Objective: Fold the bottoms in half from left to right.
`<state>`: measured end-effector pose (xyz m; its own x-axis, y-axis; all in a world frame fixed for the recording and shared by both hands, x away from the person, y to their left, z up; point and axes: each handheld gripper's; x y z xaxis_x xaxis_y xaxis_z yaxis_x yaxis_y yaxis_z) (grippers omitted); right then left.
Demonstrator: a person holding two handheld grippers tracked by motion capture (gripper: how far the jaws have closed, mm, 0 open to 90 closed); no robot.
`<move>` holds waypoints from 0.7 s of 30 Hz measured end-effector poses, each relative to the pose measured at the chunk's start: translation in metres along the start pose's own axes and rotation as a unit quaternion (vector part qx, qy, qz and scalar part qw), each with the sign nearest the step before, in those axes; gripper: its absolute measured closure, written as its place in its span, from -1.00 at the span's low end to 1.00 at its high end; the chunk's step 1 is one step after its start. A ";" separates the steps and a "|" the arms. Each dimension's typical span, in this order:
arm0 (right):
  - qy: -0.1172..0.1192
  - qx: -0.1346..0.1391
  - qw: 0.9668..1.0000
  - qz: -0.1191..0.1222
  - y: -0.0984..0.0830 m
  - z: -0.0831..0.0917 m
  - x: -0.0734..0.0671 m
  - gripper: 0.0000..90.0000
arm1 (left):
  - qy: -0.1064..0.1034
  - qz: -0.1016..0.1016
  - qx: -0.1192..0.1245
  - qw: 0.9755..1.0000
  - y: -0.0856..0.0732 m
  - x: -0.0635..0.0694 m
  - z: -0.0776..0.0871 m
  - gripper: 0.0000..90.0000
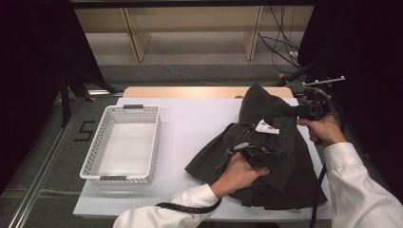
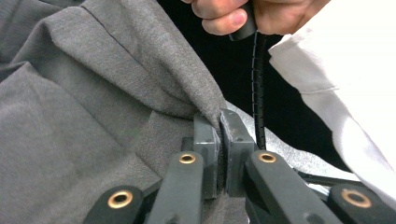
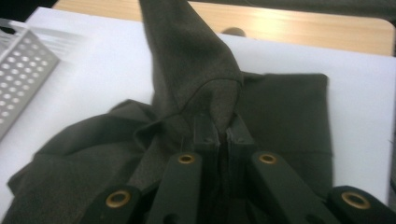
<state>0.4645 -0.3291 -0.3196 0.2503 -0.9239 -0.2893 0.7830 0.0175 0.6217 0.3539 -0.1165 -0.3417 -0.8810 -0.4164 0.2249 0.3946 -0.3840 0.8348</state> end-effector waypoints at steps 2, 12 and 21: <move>-0.007 -0.001 1.000 -0.011 -0.002 0.000 0.008 0.92 | -0.004 0.005 -0.003 1.000 0.003 -0.001 -0.007 0.90; -0.030 -0.008 0.999 -0.044 -0.008 -0.009 0.039 0.92 | -0.014 0.033 -0.024 0.999 0.006 -0.008 -0.039 0.88; -0.048 -0.021 0.997 -0.052 -0.015 -0.015 0.050 0.90 | -0.022 0.037 -0.039 0.998 0.001 -0.004 -0.057 0.86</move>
Point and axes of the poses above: each handheld gripper's, and its own axes: z roughly backward along the jaws, y roughly out of its top, x roughly to its right, and after that the axes turned 8 degrees about -z, right-handed
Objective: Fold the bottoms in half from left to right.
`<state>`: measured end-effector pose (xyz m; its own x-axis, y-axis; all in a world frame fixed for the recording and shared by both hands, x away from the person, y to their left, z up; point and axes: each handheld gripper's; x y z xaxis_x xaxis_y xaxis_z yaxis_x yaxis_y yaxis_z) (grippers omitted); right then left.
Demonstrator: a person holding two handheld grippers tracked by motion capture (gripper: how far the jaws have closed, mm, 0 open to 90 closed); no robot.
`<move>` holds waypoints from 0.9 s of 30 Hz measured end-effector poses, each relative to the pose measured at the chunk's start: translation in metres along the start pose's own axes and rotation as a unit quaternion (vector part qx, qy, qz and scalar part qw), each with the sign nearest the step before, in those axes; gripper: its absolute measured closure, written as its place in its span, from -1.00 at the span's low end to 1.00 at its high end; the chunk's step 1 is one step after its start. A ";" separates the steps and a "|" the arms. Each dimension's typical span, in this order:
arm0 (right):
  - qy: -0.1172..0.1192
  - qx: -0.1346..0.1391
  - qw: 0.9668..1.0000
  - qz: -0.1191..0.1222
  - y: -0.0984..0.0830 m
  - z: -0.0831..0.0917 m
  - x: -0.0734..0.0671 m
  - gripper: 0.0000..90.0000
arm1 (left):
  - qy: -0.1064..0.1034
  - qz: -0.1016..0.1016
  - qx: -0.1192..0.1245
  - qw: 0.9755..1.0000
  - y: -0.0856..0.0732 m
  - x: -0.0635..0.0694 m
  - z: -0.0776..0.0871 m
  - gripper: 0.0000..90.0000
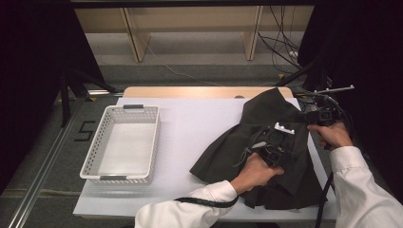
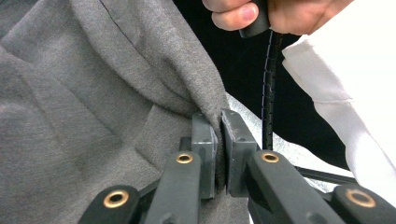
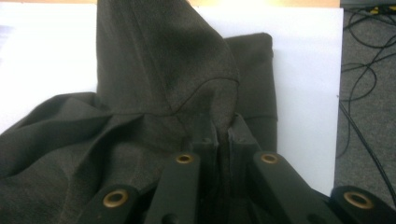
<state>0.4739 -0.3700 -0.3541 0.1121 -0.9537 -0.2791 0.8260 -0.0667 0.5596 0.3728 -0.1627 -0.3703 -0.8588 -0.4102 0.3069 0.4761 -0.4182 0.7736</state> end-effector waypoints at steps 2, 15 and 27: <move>-0.004 -0.006 1.000 0.000 -0.002 -0.002 0.003 0.89 | -0.002 -0.002 -0.003 1.000 -0.001 0.001 -0.003 0.84; -0.027 -0.033 0.999 0.001 -0.011 -0.014 0.017 0.80 | -0.052 -0.019 -0.011 0.998 -0.006 0.010 -0.002 0.56; -0.058 -0.027 0.998 0.002 -0.029 0.005 0.035 0.05 | 0.063 -0.031 0.003 0.998 -0.030 -0.053 0.066 0.27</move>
Point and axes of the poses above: each handheld gripper's, and its own axes: z roughly backward along the jaws, y roughly out of its top, x roughly to its right, and after that the axes turned 8 degrees about -z, right-handed
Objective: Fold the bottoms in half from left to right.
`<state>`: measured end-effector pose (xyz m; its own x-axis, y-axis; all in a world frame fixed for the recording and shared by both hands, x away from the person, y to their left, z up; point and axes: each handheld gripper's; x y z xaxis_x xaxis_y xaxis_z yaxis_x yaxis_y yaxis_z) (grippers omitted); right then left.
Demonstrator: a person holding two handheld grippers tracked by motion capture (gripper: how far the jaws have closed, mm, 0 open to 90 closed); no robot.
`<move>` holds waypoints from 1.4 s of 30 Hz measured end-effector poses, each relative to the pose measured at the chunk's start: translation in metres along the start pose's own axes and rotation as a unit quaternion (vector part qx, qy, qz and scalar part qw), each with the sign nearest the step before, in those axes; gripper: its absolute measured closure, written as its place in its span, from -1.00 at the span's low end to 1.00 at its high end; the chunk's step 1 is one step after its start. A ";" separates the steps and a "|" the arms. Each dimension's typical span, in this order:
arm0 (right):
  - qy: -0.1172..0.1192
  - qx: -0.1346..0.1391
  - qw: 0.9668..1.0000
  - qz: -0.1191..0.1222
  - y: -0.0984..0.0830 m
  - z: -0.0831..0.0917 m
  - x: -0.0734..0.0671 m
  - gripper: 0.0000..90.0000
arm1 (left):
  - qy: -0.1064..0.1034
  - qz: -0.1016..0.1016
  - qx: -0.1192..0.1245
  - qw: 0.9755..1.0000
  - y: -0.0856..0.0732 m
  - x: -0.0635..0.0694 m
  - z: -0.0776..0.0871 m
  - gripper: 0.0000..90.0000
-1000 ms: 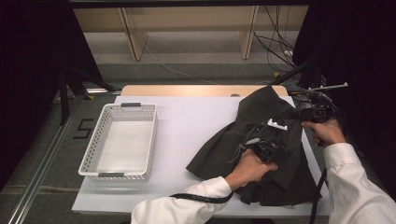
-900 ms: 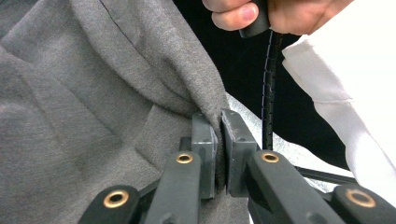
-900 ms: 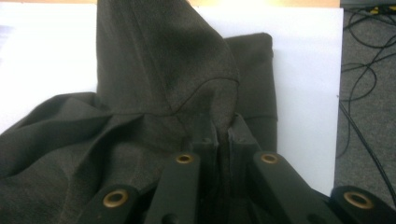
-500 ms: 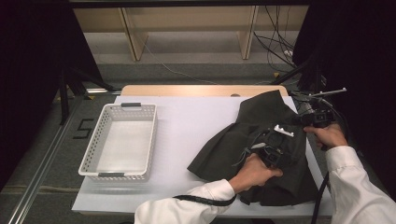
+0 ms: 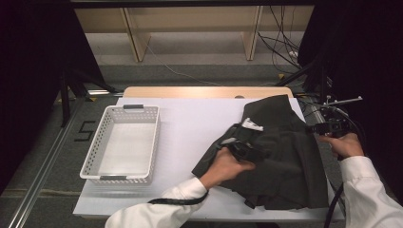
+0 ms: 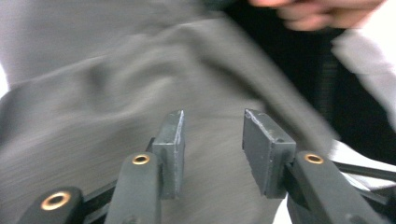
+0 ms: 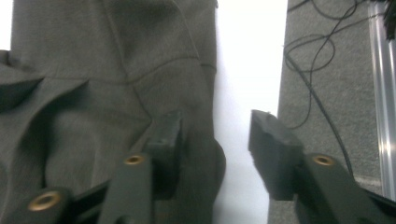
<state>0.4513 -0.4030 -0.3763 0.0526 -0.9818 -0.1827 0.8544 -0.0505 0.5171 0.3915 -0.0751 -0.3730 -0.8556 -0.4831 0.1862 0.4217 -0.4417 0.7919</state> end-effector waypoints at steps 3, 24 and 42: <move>0.005 0.008 1.000 0.010 -0.008 0.008 -0.003 -0.02 | 0.046 0.007 -0.009 0.999 -0.014 -0.027 0.013 0.21; -0.023 -0.004 0.999 0.034 -0.066 -0.010 -0.003 0.94 | 0.148 0.062 -0.093 0.983 -0.080 -0.097 0.015 -0.12; -0.033 -0.043 0.998 0.027 -0.079 -0.034 0.008 0.75 | 0.024 0.103 -0.137 0.985 -0.096 -0.094 -0.003 -0.16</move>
Point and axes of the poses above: each handheld gripper's, and its own axes: z roughly backward along the jaws, y roughly out of its top, x roughly to its right, and after that the axes turned 8 degrees about -z, right-handed
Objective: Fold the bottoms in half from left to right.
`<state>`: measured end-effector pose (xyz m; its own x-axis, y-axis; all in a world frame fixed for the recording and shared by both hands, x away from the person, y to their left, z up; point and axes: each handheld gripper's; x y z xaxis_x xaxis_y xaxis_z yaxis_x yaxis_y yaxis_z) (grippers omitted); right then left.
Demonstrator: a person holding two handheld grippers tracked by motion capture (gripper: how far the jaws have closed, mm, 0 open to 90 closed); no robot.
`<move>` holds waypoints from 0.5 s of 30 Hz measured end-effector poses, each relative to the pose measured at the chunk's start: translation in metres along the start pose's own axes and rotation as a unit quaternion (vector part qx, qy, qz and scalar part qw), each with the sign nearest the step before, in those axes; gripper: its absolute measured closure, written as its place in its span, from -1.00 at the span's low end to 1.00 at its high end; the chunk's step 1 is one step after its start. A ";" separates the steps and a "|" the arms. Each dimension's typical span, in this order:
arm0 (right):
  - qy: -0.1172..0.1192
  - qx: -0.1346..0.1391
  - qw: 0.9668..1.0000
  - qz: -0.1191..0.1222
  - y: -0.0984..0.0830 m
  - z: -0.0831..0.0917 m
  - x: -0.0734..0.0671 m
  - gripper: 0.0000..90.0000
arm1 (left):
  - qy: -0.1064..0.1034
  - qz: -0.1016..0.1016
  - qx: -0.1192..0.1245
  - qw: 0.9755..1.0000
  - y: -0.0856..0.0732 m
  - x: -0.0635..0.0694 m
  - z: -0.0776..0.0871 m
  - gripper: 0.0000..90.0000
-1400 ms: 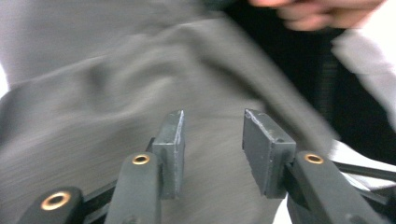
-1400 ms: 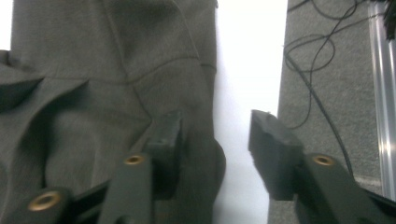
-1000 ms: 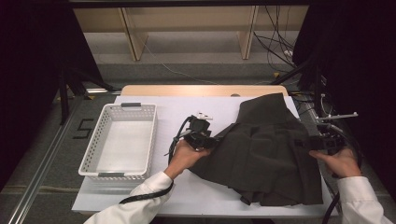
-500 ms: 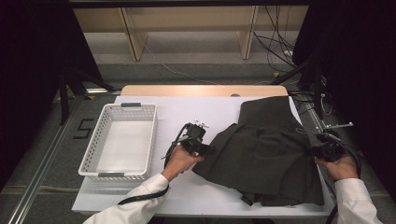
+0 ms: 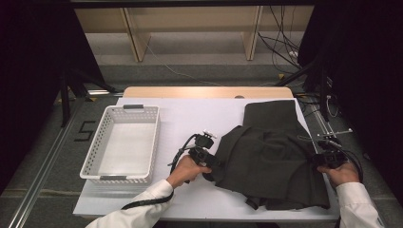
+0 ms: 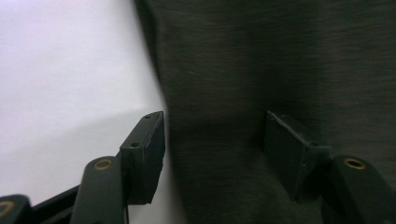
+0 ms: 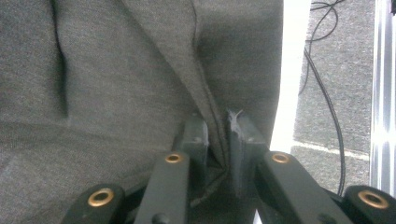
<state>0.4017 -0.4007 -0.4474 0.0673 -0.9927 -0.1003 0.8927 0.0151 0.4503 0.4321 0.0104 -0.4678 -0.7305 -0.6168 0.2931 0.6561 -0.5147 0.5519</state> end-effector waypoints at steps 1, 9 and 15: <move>0.000 0.002 1.000 0.001 0.000 0.000 0.000 0.75 | -0.004 -0.001 0.003 1.000 0.001 0.002 0.001 -0.17; 0.001 0.001 1.000 0.003 0.000 0.000 -0.001 0.74 | -0.020 -0.032 -0.029 0.999 -0.005 0.020 -0.009 0.53; 0.004 0.000 1.000 0.004 -0.002 0.000 -0.001 0.76 | -0.042 -0.065 -0.021 0.997 -0.028 0.049 0.011 0.91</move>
<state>0.3995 -0.4001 -0.4480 0.0776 -0.9915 -0.1042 0.8923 0.0225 0.4508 0.3757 0.0009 -0.4608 -0.8220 -0.4922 0.2864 0.5608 -0.6121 0.5576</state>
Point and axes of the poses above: each handheld gripper's, and its own axes: z roughly backward along the jaws, y roughly out of its top, x roughly to its right, and after that the axes turned 8 degrees about -z, right-handed
